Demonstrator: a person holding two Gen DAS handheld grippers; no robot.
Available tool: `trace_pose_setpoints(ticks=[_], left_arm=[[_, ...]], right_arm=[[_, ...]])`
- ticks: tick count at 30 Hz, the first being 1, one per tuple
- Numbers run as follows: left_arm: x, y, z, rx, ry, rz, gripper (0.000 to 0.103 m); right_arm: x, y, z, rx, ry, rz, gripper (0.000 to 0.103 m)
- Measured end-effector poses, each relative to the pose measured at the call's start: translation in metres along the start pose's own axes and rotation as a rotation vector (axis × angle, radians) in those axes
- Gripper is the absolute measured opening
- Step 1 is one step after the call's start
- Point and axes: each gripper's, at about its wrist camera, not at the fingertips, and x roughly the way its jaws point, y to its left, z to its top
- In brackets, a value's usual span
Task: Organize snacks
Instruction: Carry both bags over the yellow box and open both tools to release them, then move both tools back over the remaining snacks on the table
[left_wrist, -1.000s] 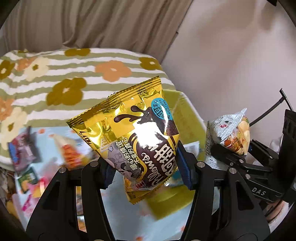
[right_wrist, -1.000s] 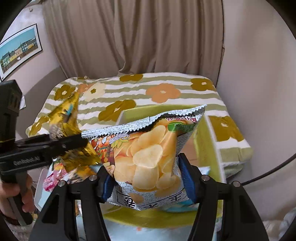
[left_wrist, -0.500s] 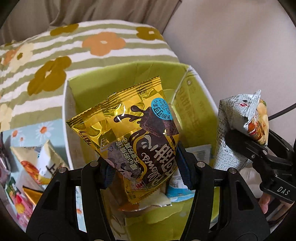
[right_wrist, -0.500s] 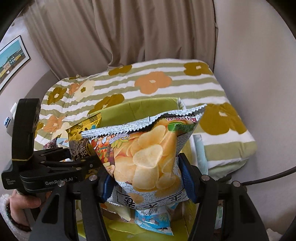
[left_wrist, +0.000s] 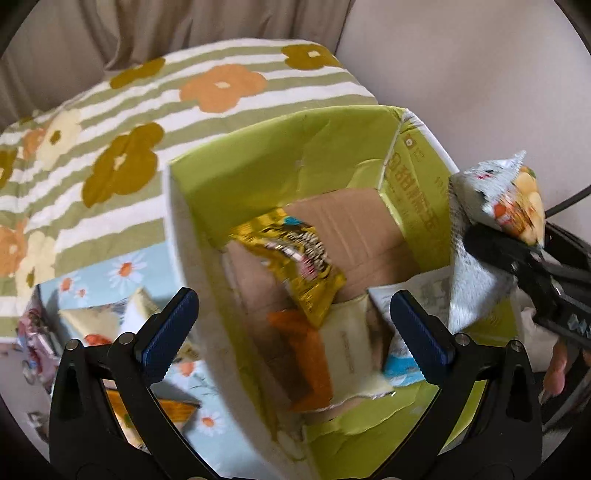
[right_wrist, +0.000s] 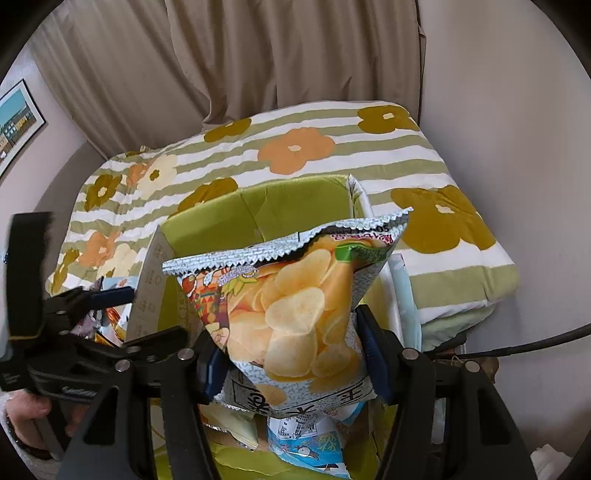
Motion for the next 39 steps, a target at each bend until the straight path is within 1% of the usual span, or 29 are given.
trace_pose_setpoints(ticks=[2, 5, 7, 10, 11, 12, 14, 16, 18, 21, 26, 28, 30, 32, 35, 39], left_arm=[[-0.008, 0.005, -0.008, -0.009, -0.013, 0.003, 0.103], [-0.011, 0.012, -0.016, -0.033, -0.007, -0.028, 0.103], [-0.011, 0.014, -0.02, -0.042, -0.003, -0.023, 0.103], [-0.015, 0.016, -0.023, -0.044, -0.011, -0.005, 0.103], [-0.017, 0.016, -0.024, -0.046, -0.014, -0.004, 0.103], [-0.019, 0.015, -0.027, -0.05, -0.017, -0.002, 0.103], [-0.023, 0.015, -0.029, -0.058, -0.019, -0.002, 0.103], [-0.026, 0.015, -0.033, -0.063, -0.023, 0.003, 0.103], [-0.03, 0.015, -0.037, -0.065, -0.027, 0.012, 0.103], [-0.034, 0.014, -0.044, -0.076, -0.033, 0.018, 0.103], [-0.039, 0.018, -0.061, -0.126, -0.017, 0.005, 0.103], [-0.044, 0.018, -0.068, -0.144, -0.024, 0.012, 0.103], [-0.05, 0.018, -0.073, -0.162, -0.034, 0.018, 0.103], [-0.061, 0.019, -0.081, -0.186, -0.055, 0.022, 0.103], [-0.078, 0.023, -0.094, -0.223, -0.082, 0.056, 0.103], [-0.106, 0.036, -0.119, -0.289, -0.118, 0.116, 0.103]], right_arm=[[0.004, 0.0, 0.001, 0.006, 0.012, 0.006, 0.058], [0.013, 0.0, 0.003, 0.021, 0.033, 0.014, 0.058], [0.018, 0.002, 0.005, 0.021, 0.049, 0.015, 0.058], [0.019, 0.006, 0.005, 0.001, 0.029, -0.008, 0.061], [0.019, 0.006, 0.005, -0.005, 0.015, -0.015, 0.069], [0.017, 0.007, 0.004, -0.01, -0.001, -0.013, 0.085], [0.013, 0.008, 0.002, -0.015, -0.029, 0.003, 0.1], [0.006, 0.007, 0.0, -0.018, -0.072, 0.009, 0.1], [0.0, 0.007, -0.003, -0.026, -0.095, 0.017, 0.1], [-0.007, 0.008, -0.007, -0.031, -0.108, 0.038, 0.1], [-0.017, 0.009, -0.012, -0.062, -0.095, 0.049, 0.1], [-0.023, 0.011, -0.014, -0.081, -0.099, 0.042, 0.1], [-0.031, 0.012, -0.016, -0.095, -0.119, 0.017, 0.1], [-0.037, 0.013, -0.015, -0.108, -0.141, 0.016, 0.1], [-0.046, 0.017, -0.015, -0.125, -0.164, 0.054, 0.1], [-0.055, 0.033, -0.016, -0.18, -0.176, 0.113, 0.1]])
